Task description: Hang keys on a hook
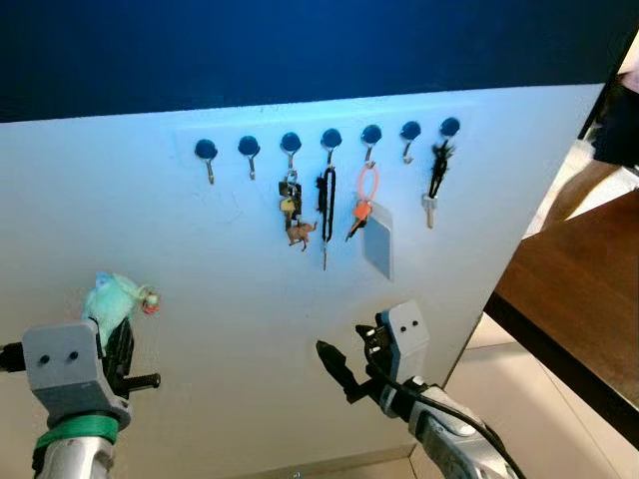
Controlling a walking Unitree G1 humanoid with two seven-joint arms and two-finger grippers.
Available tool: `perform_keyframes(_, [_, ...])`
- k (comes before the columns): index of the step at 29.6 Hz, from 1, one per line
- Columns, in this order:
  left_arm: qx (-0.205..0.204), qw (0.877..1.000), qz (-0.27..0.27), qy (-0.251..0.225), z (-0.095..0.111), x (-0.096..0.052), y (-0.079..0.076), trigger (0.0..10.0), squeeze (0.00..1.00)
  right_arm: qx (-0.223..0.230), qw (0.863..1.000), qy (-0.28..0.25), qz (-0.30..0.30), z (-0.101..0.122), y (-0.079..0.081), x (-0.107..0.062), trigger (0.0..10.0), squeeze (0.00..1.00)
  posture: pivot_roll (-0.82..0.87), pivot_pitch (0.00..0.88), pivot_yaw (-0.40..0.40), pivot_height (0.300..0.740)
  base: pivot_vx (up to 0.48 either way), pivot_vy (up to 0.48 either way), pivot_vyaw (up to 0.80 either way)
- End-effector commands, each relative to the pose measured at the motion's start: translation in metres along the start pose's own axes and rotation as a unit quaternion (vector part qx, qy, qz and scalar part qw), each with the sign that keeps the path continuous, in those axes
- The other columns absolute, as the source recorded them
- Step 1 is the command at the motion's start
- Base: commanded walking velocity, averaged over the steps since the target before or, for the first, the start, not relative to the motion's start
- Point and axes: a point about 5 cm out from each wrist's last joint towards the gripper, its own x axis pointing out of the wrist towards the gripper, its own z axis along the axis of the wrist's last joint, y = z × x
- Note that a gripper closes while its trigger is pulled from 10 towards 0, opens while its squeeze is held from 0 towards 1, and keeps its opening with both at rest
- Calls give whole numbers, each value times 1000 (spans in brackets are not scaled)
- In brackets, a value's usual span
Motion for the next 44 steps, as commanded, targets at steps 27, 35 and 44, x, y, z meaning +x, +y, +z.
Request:
perform_keyframes(27, [124,971,-87,-185,91,45,-19,10000,0,-4,1000,5,3,-5,-2,2,10000,0,-205,56,111,740,0,0,0])
perform_keyframes(35, [262,942,-106,-182,82,42,-28,10000,0,-3,1000,4,4,-5,-1,3,10000,0,-198,58,110,740,0,0,0])
perform_keyframes(44, [361,909,-122,-171,73,43,-35,10000,0,-2,1000,3,3,-5,-1,4,10000,0,-198,63,114,740,0,0,0])
